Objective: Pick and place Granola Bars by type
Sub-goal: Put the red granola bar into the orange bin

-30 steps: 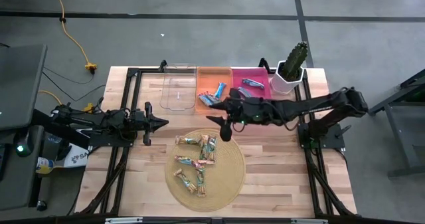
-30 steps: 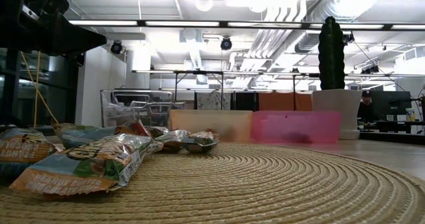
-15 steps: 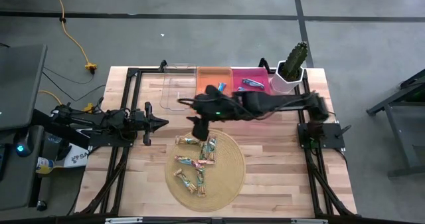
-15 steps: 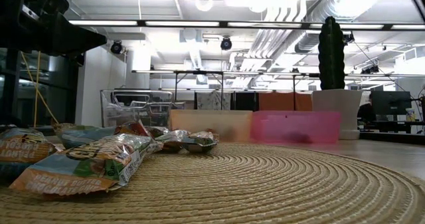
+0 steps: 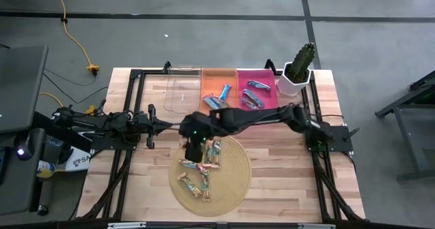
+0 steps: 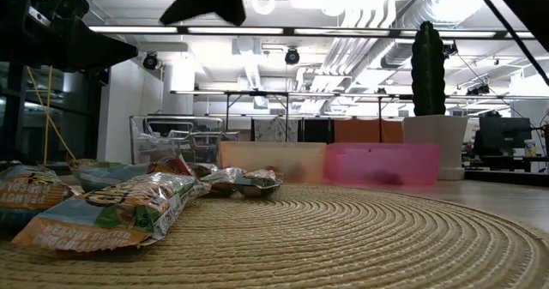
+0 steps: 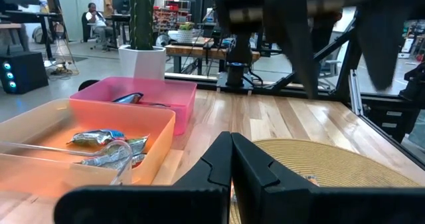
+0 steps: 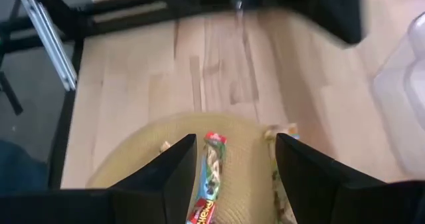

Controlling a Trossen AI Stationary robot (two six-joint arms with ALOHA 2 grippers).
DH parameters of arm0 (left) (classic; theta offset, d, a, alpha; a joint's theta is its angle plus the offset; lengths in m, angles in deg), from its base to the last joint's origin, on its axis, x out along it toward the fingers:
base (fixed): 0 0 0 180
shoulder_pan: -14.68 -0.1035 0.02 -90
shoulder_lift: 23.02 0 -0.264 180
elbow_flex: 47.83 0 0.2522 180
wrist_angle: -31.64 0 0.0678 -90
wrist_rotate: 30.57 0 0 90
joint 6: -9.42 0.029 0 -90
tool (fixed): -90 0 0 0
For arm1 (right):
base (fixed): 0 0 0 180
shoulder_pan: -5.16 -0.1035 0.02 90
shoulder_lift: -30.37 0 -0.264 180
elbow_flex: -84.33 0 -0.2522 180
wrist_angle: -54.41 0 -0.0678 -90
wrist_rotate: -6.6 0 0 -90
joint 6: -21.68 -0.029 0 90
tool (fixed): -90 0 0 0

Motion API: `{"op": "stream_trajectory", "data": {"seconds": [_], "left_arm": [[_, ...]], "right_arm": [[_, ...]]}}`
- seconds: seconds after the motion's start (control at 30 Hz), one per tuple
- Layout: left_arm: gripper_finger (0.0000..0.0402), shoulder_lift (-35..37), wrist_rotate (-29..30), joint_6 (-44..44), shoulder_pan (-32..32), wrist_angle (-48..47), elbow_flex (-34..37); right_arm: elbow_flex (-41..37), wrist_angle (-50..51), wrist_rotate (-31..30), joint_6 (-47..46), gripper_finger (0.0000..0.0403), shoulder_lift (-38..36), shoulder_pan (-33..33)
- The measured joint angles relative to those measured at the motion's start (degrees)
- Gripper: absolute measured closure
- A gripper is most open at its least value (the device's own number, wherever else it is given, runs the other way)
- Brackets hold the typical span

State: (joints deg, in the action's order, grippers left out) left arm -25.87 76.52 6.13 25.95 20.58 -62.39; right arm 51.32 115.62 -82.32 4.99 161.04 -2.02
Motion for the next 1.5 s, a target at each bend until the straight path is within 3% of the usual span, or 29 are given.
{"op": "stream_trajectory", "data": {"seconds": [0.3, 0.73, 1.0, 1.2, 1.5], "left_arm": [[0.0401, -0.01, -0.01, 0.0, 0.0, 0.0, 0.0], [0.0401, 0.0, -0.01, 0.0, 0.0, 0.0, -0.02], [0.0401, 0.0, -0.03, 0.0, 0.0, 0.0, -0.01], [0.0401, 0.0, -0.03, 0.0, 0.0, -0.01, -0.01], [0.0401, 0.0, -0.03, 0.0, 0.0, -0.01, -0.01]], "right_arm": [[0.0, 0.85, 1.13, -1.3, 0.0213, 6.32, -2.58], [0.0, 1.16, -3.86, -10.31, 0.0213, 11.46, -5.23], [0.0, 1.22, -5.28, -10.29, 0.0213, 13.02, -6.89], [0.0, 1.28, -10.87, -9.9, 0.0213, 13.05, -7.25], [-0.02, 0.49, -9.76, -5.02, 0.0213, 14.45, -7.41]]}}
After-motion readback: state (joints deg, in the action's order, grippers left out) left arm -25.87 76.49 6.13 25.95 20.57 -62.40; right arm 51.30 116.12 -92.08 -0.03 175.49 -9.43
